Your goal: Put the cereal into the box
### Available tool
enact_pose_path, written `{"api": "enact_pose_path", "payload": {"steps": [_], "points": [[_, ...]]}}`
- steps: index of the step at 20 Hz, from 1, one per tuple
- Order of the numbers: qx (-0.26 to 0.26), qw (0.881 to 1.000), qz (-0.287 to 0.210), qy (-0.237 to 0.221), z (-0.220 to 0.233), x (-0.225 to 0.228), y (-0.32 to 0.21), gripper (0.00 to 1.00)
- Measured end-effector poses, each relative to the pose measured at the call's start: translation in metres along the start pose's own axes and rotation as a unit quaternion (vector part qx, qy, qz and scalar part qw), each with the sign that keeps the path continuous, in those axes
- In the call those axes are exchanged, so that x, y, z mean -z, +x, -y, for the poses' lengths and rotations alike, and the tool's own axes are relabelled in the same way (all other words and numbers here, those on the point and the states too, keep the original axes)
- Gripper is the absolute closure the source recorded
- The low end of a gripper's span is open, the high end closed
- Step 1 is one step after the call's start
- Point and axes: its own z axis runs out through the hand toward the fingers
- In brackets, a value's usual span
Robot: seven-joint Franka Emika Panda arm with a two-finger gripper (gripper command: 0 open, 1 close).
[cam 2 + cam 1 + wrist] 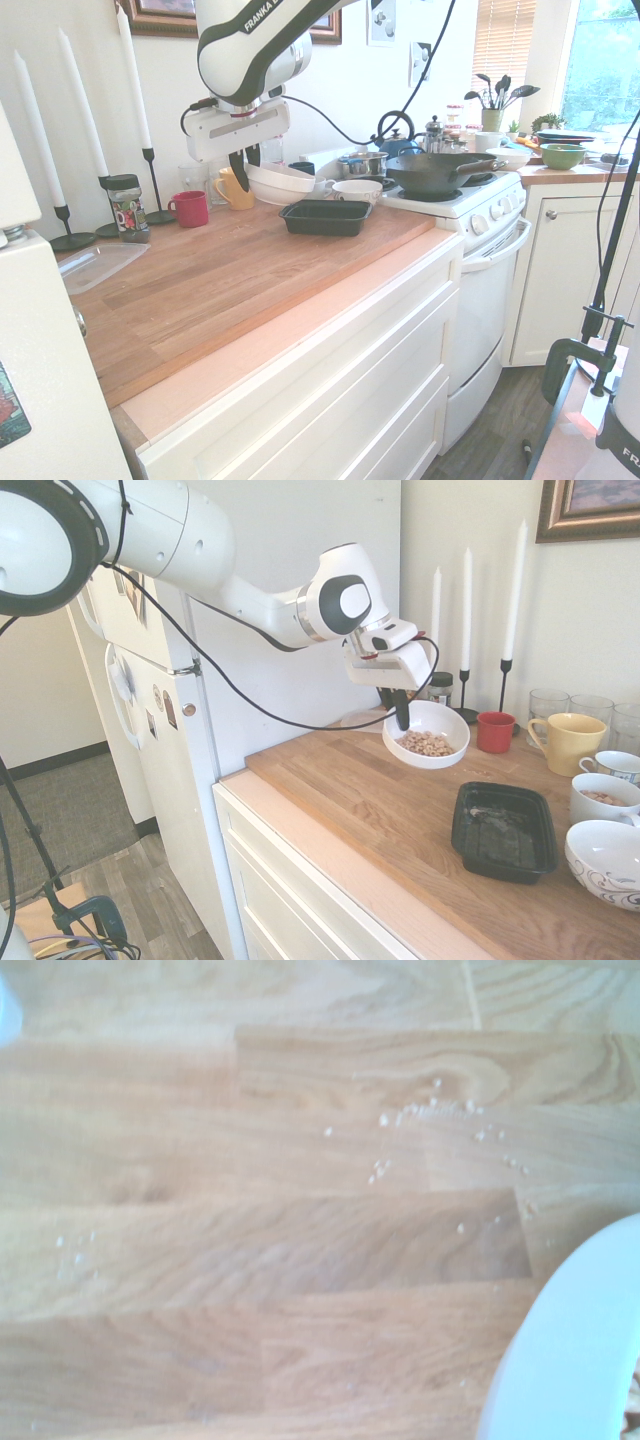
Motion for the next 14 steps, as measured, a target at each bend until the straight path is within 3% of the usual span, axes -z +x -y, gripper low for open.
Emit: {"api": "enact_pose_path", "payload": {"steps": [6, 14], "points": [[-0.025, 0.997, 0.052, 0.047, -0.027, 0.001, 0.049, 1.00], [-0.051, 0.981, 0.147, 0.114, -0.044, -0.021, 0.105, 1.00]]}}
